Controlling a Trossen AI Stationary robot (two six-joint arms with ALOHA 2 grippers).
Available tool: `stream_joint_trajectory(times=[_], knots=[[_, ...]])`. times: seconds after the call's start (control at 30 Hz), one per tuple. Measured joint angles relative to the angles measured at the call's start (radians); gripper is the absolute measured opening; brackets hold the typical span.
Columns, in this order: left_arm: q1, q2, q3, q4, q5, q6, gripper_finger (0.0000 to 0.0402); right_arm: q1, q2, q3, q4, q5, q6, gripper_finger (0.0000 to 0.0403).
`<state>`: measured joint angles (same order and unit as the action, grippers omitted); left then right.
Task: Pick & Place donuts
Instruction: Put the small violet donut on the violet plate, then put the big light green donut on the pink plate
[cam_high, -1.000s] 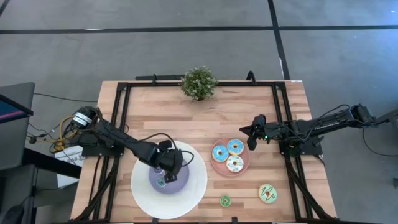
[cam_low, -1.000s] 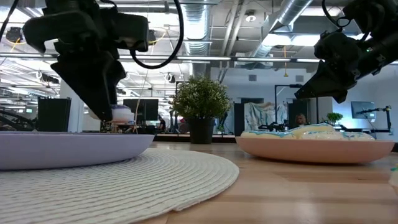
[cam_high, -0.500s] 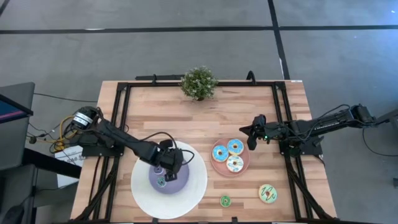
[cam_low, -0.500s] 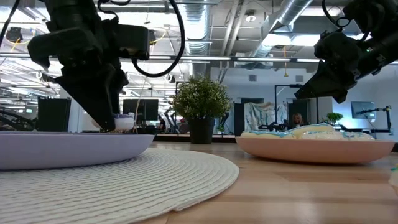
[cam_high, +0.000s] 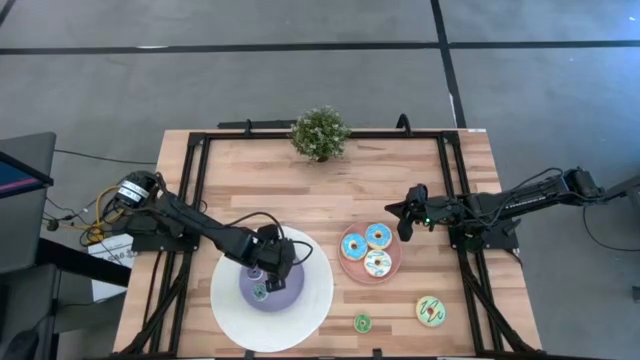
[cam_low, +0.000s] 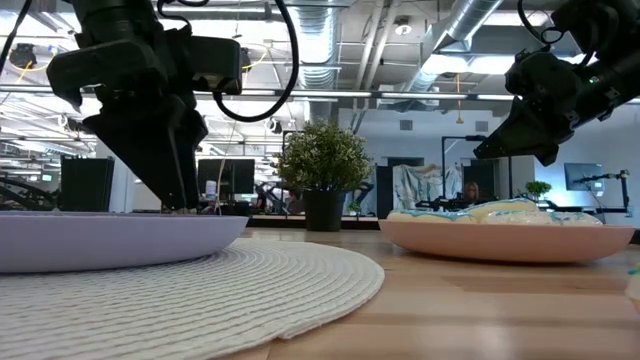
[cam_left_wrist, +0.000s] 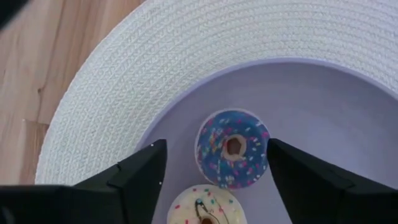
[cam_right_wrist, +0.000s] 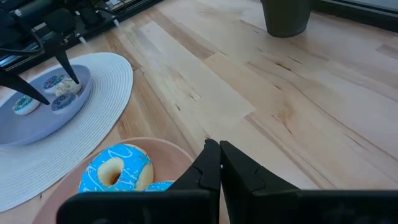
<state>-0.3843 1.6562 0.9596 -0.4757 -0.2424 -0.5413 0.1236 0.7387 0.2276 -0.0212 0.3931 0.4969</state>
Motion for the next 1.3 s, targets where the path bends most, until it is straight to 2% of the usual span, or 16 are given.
stream_joint_trajectory(times=[0.17,0.33,0.4,0.6,0.67,0.77,0.9,1.13,1.3], knots=[[0.000,0.000,0.000,0.000,0.000,0.026,0.0293,0.000,0.000,0.000,0.000,0.000,0.000,0.0000],[0.013,0.000,0.029,-0.004,-0.032,0.047,0.0295,0.000,0.000,0.000,0.000,0.000,0.000,0.0000],[0.029,0.000,0.053,-0.029,-0.066,0.048,0.0295,0.000,0.000,0.000,0.000,0.000,0.000,0.0000],[0.078,-0.032,0.148,-0.238,-0.206,0.061,0.0295,0.000,0.000,0.000,0.000,0.000,0.000,0.0000],[0.094,-0.054,0.158,-0.250,-0.262,0.075,0.0295,0.000,0.000,0.000,0.000,0.000,0.000,0.0000],[0.118,-0.079,0.158,-0.207,-0.279,0.153,0.0283,0.000,0.000,0.000,0.000,0.000,0.000,0.0000],[0.141,-0.080,0.154,-0.145,-0.251,0.279,0.0220,0.000,0.000,0.000,0.000,0.000,0.000,0.0000],[0.149,-0.080,0.148,-0.083,-0.278,0.362,0.0026,0.000,0.000,0.000,0.000,0.000,0.011,0.0000],[0.132,-0.081,0.129,-0.078,-0.268,0.418,0.0008,0.000,0.000,0.000,0.000,0.000,0.026,0.0000]])
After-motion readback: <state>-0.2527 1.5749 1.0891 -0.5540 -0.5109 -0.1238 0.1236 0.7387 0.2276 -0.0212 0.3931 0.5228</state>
